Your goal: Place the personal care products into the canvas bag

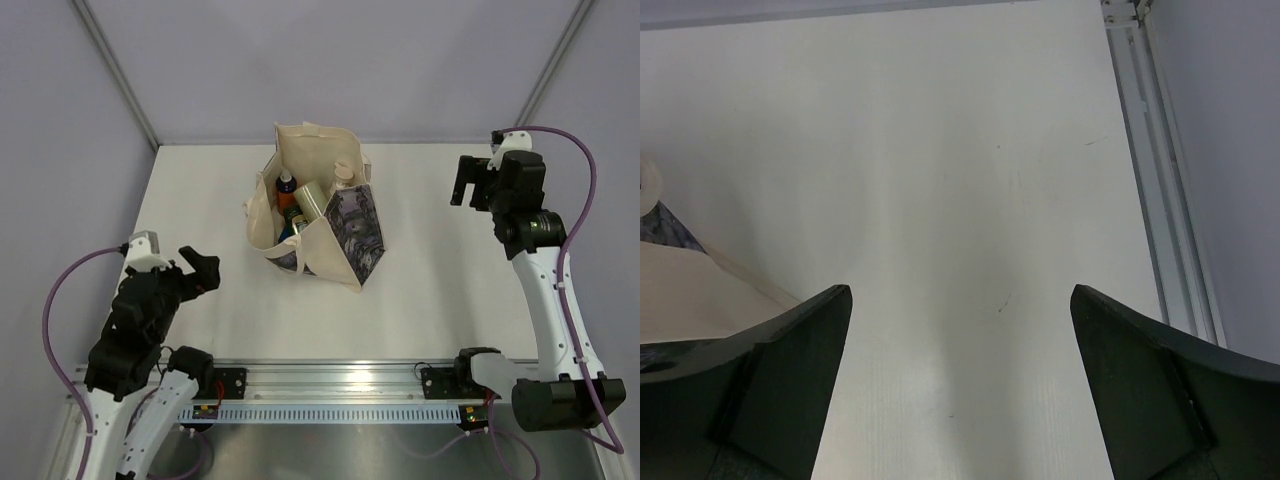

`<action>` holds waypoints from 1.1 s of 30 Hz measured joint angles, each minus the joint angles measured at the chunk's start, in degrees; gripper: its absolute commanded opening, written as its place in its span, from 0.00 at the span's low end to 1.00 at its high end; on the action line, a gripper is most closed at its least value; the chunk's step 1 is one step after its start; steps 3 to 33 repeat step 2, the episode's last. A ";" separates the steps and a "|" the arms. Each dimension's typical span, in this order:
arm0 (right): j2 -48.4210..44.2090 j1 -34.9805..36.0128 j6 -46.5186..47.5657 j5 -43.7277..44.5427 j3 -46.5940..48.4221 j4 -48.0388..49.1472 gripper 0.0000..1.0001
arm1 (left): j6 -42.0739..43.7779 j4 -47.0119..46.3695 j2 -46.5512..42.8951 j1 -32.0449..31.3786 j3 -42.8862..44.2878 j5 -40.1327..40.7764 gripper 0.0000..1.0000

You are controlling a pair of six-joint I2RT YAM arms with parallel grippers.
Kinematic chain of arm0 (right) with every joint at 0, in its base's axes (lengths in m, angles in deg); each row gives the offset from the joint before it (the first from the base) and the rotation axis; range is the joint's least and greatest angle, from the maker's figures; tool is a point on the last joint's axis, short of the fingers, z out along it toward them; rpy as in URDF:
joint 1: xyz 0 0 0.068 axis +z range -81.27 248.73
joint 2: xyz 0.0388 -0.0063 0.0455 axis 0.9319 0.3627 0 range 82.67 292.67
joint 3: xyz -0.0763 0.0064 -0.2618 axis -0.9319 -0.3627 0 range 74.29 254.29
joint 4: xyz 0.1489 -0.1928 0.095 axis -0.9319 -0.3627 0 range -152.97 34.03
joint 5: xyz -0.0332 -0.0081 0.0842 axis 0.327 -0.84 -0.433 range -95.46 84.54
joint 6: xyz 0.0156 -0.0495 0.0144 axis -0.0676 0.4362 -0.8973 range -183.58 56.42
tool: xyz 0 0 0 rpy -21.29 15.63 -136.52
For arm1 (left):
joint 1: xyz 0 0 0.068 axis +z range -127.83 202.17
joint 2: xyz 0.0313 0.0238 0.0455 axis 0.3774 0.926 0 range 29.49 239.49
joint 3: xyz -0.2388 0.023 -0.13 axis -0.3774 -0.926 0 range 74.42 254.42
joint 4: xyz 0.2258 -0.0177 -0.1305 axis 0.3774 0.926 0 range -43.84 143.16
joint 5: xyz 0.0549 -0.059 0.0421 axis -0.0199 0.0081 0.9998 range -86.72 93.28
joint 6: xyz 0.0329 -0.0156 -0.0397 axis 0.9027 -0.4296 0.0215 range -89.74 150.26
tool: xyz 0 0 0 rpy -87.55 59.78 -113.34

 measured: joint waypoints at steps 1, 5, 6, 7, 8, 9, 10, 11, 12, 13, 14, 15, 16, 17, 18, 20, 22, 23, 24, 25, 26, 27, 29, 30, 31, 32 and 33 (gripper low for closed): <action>0.00 0.00 0.00 -0.07 0.00 0.02 0.99 | -0.11 0.26 -0.28 0.02 0.00 0.09 0.99; 0.00 0.02 0.00 -0.09 0.00 0.09 1.00 | -0.22 0.52 -0.52 0.00 0.00 0.20 0.99; 0.00 0.02 0.00 -0.09 0.00 0.09 1.00 | -0.22 0.52 -0.52 0.00 0.00 0.20 0.99; 0.00 0.02 0.00 -0.09 0.00 0.09 1.00 | -0.22 0.52 -0.52 0.00 0.00 0.20 0.99; 0.00 0.02 0.00 -0.09 0.00 0.09 1.00 | -0.22 0.52 -0.52 0.00 0.00 0.20 0.99; 0.00 0.02 0.00 -0.09 0.00 0.09 1.00 | -0.22 0.52 -0.52 0.00 0.00 0.20 0.99; 0.00 0.02 0.00 -0.09 0.00 0.09 1.00 | -0.22 0.52 -0.52 0.00 0.00 0.20 0.99; 0.00 0.02 0.00 -0.09 0.00 0.09 1.00 | -0.22 0.52 -0.52 0.00 0.00 0.20 0.99; 0.00 0.02 0.00 -0.09 0.00 0.09 1.00 | -0.22 0.52 -0.52 0.00 0.00 0.20 0.99; 0.00 0.02 0.00 -0.09 0.00 0.09 1.00 | -0.22 0.52 -0.52 0.00 0.00 0.20 0.99; 0.00 0.02 0.00 -0.09 0.00 0.09 1.00 | -0.22 0.52 -0.52 0.00 0.00 0.20 0.99; 0.00 0.02 0.00 -0.09 0.00 0.09 1.00 | -0.22 0.52 -0.52 0.00 0.00 0.20 0.99; 0.00 0.02 0.00 -0.09 0.00 0.09 1.00 | -0.22 0.52 -0.52 0.00 0.00 0.20 0.99; 0.00 0.02 0.00 -0.09 0.00 0.09 1.00 | -0.22 0.52 -0.52 0.00 0.00 0.20 0.99; 0.00 0.02 0.00 -0.09 0.00 0.09 1.00 | -0.22 0.52 -0.52 0.00 0.00 0.20 0.99; 0.00 0.02 0.00 -0.09 0.00 0.09 1.00 | -0.22 0.52 -0.52 0.00 0.00 0.20 0.99; 0.00 0.02 0.00 -0.09 0.00 0.09 1.00 | -0.22 0.52 -0.52 0.00 0.00 0.20 0.99; 0.00 0.02 0.00 -0.09 0.00 0.09 1.00 | -0.22 0.52 -0.52 0.00 0.00 0.20 0.99; 0.00 0.02 0.00 -0.09 0.00 0.09 1.00 | -0.22 0.52 -0.52 0.00 0.00 0.20 0.99; 0.00 0.02 0.00 -0.09 0.00 0.09 1.00 | -0.22 0.52 -0.52 0.00 0.00 0.20 0.99; 0.00 0.02 0.00 -0.09 0.00 0.09 1.00 | -0.22 0.52 -0.52 0.00 0.00 0.20 0.99; 0.00 0.02 0.00 -0.09 0.00 0.09 1.00 | -0.22 0.52 -0.52 0.00 0.00 0.20 0.99; 0.00 0.02 0.00 -0.09 0.00 0.09 1.00 | -0.22 0.52 -0.52 0.00 0.00 0.20 0.99; 0.00 0.02 0.00 -0.09 0.00 0.09 1.00 | -0.22 0.52 -0.52 0.00 0.00 0.20 0.99; 0.00 0.02 0.00 -0.09 0.00 0.09 1.00 | -0.22 0.52 -0.52 0.00 0.00 0.20 0.99; 0.00 0.02 0.00 -0.09 0.00 0.09 1.00 | -0.22 0.52 -0.52 0.00 0.00 0.20 0.99; 0.00 0.02 0.00 -0.09 0.00 0.09 1.00 | -0.22 0.52 -0.52 0.00 0.00 0.20 0.99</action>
